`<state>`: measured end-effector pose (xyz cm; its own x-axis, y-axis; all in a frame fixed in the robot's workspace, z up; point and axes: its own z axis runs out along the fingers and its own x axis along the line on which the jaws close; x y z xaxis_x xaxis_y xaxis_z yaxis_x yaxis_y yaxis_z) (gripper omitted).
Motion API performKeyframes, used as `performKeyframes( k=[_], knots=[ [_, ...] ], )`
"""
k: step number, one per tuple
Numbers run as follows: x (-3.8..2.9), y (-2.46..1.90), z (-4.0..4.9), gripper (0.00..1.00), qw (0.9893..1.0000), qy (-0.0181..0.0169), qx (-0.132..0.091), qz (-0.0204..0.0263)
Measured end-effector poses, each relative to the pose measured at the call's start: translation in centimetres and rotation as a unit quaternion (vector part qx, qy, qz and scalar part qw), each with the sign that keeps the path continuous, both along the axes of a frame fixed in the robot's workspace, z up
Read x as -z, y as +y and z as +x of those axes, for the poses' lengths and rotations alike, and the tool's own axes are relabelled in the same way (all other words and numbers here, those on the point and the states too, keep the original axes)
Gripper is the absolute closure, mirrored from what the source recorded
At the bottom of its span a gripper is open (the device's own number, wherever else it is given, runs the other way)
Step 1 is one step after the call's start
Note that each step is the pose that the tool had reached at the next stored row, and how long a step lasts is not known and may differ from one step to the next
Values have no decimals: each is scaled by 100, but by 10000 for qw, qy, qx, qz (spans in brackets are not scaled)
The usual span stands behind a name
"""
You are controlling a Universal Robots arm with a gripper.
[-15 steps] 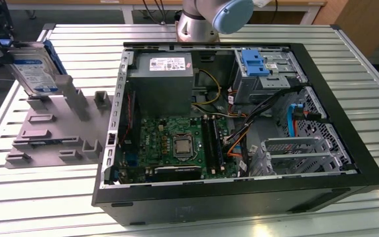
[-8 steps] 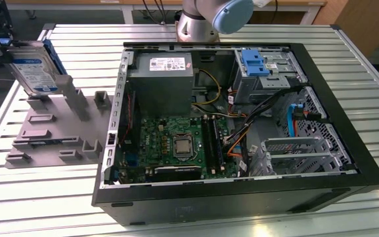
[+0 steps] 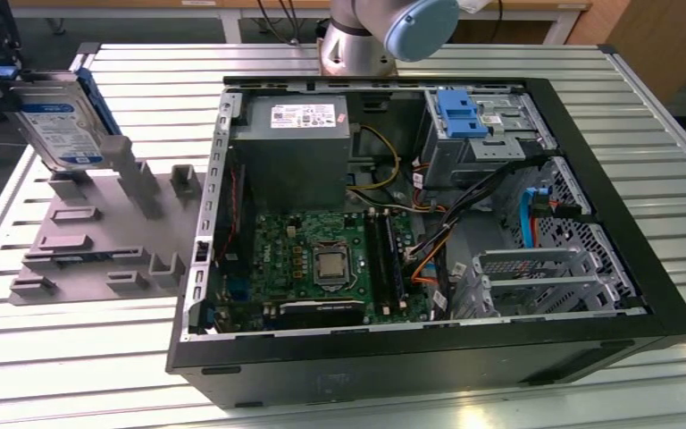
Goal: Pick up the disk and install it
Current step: 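Pick up the disk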
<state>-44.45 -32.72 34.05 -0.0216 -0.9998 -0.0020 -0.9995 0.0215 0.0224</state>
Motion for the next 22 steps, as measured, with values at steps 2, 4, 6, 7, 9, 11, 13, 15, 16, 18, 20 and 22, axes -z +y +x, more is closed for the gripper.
performKeyframes(
  k=[2,4,6,7,9,11,13,15,16,18,20,22],
  knots=[
    [-9,0,-1,64,10000,0,0,0],
    [-17,1,0,64,10000,0,0,0],
    [-25,1,0,64,10000,0,0,0],
    [-28,1,0,64,10000,0,0,0],
    [-36,1,0,64,10000,1,0,0],
    [-44,1,0,64,10000,0,0,0],
    [-53,1,0,64,10000,0,0,0],
    [-61,1,0,64,10000,0,0,0],
    [-66,1,0,64,10000,0,0,0],
    [-76,1,0,64,10000,0,0,0],
    [-88,1,0,64,10000,0,0,0],
    [-100,1,0,64,10000,0,0,0]
  ],
)
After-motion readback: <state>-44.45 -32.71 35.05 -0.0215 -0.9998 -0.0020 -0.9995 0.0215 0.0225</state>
